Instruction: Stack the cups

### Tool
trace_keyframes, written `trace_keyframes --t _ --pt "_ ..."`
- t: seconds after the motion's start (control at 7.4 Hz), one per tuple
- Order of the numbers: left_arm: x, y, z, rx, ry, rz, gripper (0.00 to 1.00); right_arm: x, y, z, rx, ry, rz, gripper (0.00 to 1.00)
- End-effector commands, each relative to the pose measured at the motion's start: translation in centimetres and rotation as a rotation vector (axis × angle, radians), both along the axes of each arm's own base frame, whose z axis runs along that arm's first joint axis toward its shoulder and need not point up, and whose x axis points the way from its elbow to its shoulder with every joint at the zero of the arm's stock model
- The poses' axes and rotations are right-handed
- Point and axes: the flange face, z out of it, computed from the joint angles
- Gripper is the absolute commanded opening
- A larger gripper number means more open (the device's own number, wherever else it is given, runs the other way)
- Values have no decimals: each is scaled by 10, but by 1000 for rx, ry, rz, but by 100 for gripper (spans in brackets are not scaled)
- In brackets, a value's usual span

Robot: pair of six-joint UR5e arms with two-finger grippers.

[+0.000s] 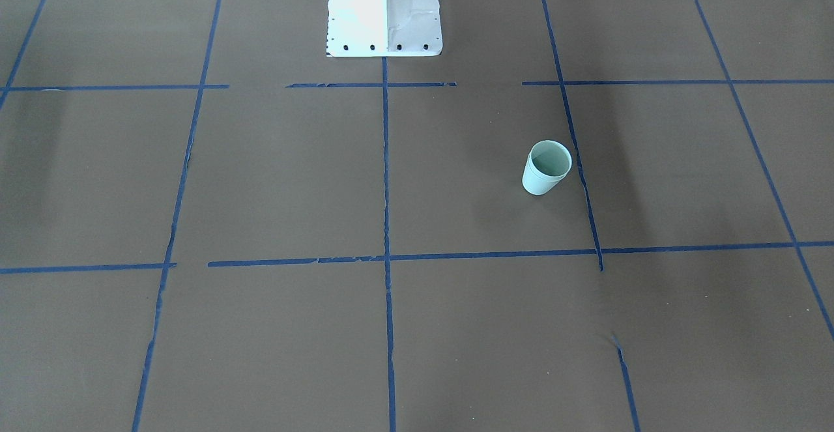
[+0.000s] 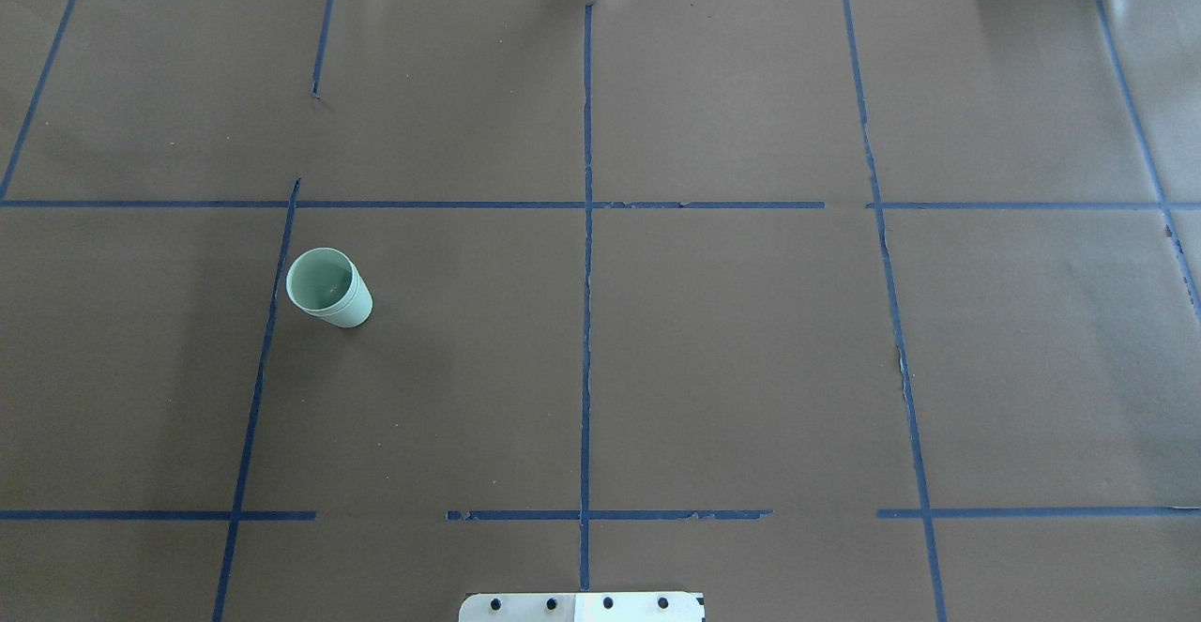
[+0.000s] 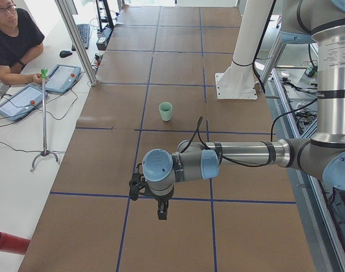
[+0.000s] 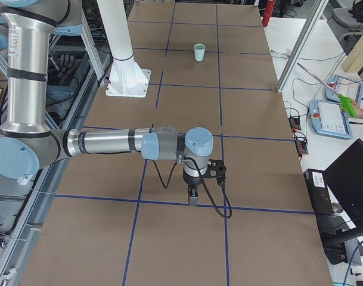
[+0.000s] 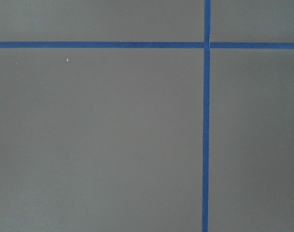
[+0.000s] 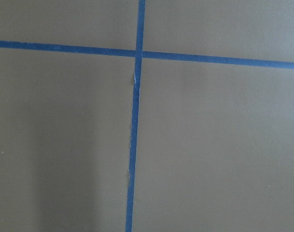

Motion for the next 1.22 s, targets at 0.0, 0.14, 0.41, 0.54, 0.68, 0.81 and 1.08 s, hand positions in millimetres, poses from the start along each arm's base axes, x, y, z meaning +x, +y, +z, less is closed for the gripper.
trace_keyframes --t 0.0,0.14,0.41,0.54,0.68,0.81,1.08 --pt "-1 -15 -9 24 2 1 100 0 0 0 1 0 0 100" --pt "-2 -19 -13 30 0 2 100 0 0 0 1 0 0 100" --pt "-2 -21 -17 44 -11 9 100 0 0 0 1 0 0 100" --pt "-2 -20 -14 38 -12 8 100 0 0 0 1 0 0 100" --pt "-2 -20 -14 36 -11 8 100 0 0 0 1 0 0 100" --pt "-2 -20 -14 36 -11 8 100 0 0 0 -1 0 0 100" --pt "-2 -20 -14 35 -11 8 100 0 0 0 1 0 0 100"
